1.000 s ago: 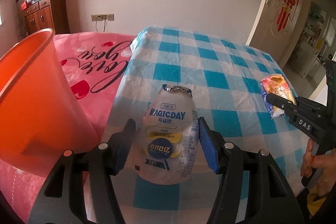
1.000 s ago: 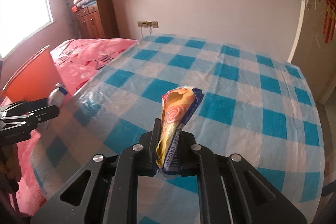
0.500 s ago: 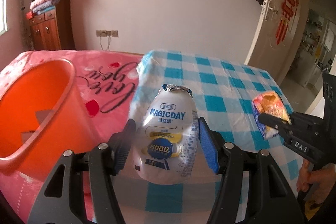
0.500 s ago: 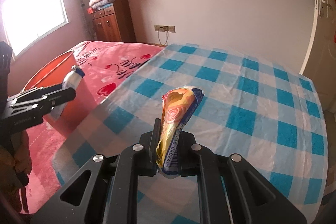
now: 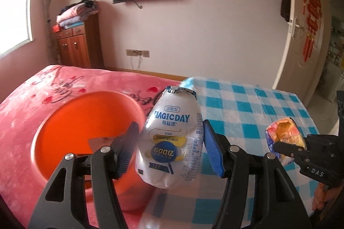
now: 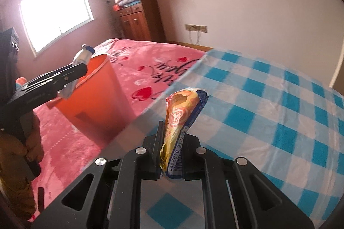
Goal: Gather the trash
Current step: 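Carry the yogurt bottle and bread bag over the orange bucket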
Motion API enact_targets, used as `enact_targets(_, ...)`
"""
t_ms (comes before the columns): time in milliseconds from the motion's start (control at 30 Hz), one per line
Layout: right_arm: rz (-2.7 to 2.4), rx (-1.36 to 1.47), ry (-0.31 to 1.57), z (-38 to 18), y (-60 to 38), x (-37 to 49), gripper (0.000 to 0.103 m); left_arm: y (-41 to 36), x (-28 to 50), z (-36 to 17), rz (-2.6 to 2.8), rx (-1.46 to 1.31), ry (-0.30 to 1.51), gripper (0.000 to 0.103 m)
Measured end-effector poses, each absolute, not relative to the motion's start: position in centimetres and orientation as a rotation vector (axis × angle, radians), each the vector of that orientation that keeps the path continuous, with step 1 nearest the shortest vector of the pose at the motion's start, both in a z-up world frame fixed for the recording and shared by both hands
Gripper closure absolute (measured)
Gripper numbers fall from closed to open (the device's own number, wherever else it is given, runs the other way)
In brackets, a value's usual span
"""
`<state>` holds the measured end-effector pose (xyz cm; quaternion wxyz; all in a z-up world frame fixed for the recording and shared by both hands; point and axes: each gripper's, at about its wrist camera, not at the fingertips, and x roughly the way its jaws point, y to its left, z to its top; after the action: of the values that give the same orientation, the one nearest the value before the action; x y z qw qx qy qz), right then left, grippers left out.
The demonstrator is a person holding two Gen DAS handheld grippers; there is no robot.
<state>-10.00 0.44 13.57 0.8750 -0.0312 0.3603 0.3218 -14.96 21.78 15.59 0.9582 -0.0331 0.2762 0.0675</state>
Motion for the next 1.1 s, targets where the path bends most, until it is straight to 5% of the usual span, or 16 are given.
enact_targets(1100,1.066,-0.188,0.739,18.4,21.1,-8.9,0.09,34.8,-15.7,13.0,0.407,-0.201,0.603,0.042)
